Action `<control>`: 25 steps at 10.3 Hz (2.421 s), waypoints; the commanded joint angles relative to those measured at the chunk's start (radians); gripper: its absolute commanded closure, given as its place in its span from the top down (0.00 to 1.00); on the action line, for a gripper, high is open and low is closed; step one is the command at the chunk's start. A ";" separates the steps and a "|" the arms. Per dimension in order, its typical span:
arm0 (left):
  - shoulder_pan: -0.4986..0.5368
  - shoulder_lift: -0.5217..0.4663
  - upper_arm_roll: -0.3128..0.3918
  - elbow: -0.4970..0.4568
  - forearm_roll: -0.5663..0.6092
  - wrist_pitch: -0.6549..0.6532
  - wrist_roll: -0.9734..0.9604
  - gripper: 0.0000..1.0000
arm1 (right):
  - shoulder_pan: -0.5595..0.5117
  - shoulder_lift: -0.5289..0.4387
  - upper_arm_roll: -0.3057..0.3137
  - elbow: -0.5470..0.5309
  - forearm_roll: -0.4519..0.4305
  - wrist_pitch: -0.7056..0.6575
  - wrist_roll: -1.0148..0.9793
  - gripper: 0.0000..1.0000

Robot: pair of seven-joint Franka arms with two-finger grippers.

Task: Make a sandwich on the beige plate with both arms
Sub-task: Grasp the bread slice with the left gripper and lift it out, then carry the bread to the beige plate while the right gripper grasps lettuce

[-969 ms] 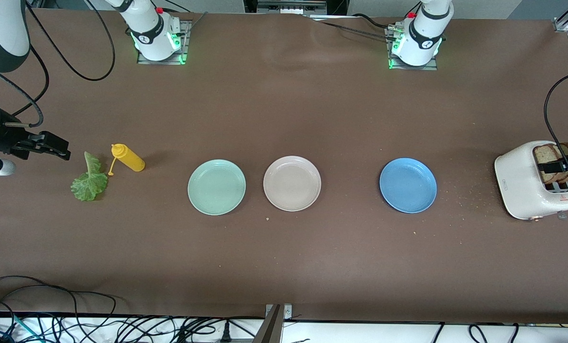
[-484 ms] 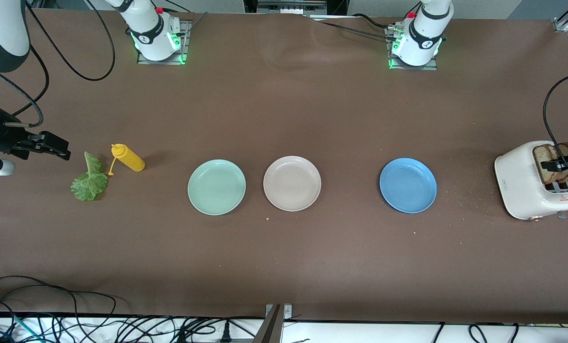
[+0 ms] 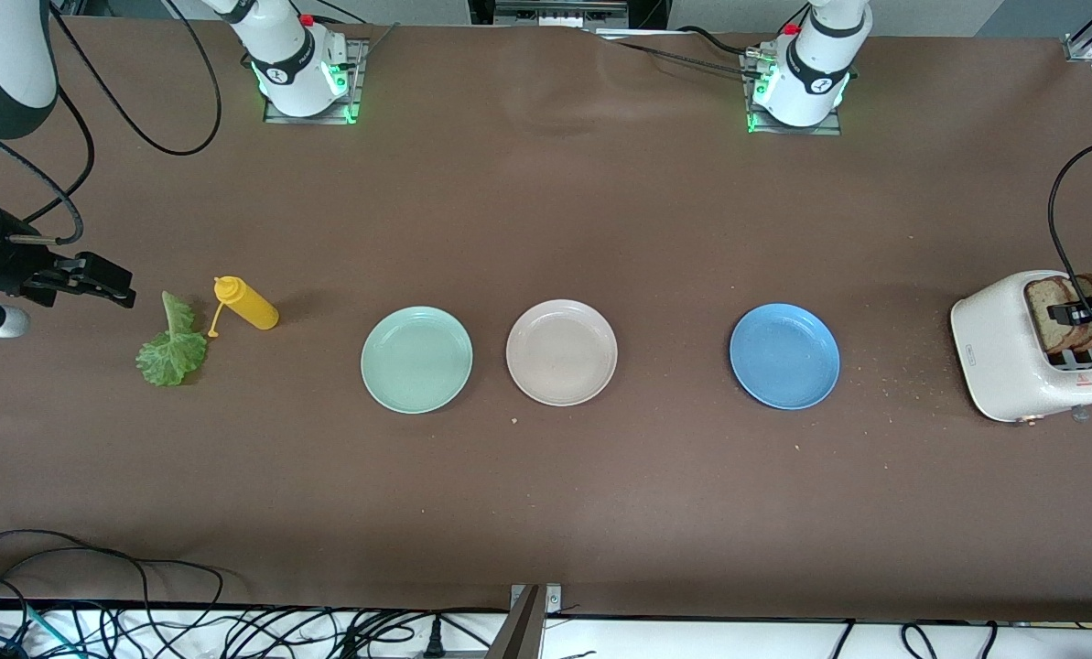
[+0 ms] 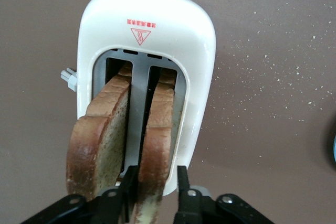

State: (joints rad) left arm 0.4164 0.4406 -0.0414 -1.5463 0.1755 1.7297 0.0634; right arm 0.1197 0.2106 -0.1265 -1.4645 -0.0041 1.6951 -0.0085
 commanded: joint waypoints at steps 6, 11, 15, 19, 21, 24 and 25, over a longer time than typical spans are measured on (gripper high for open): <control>0.010 -0.014 -0.009 0.078 0.012 -0.036 0.058 0.00 | -0.028 0.010 -0.005 0.016 0.018 -0.017 -0.010 1.00; -0.028 0.047 -0.017 0.331 -0.083 -0.246 0.049 0.00 | -0.137 0.091 -0.008 -0.007 0.012 -0.014 -0.050 1.00; -0.073 0.060 -0.012 0.396 -0.237 -0.332 -0.013 0.00 | -0.170 0.197 -0.008 -0.040 0.003 0.024 -0.051 1.00; -0.122 0.064 -0.021 0.345 -0.601 -0.374 -0.059 0.00 | -0.189 0.214 -0.011 -0.291 0.000 0.311 -0.051 1.00; -0.210 0.121 -0.023 0.333 -0.805 -0.372 -0.060 0.00 | -0.199 0.259 -0.022 -0.356 -0.002 0.371 -0.051 1.00; -0.368 0.226 -0.023 0.339 -1.042 -0.268 -0.057 0.00 | -0.198 0.323 -0.038 -0.358 -0.088 0.380 -0.051 1.00; -0.423 0.254 -0.023 0.339 -1.089 -0.210 -0.050 0.00 | -0.199 0.343 -0.038 -0.362 -0.089 0.406 -0.051 1.00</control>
State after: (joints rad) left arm 0.0459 0.6571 -0.0758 -1.2317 -0.8417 1.4750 0.0098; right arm -0.0736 0.5344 -0.1683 -1.8193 -0.0670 2.0701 -0.0483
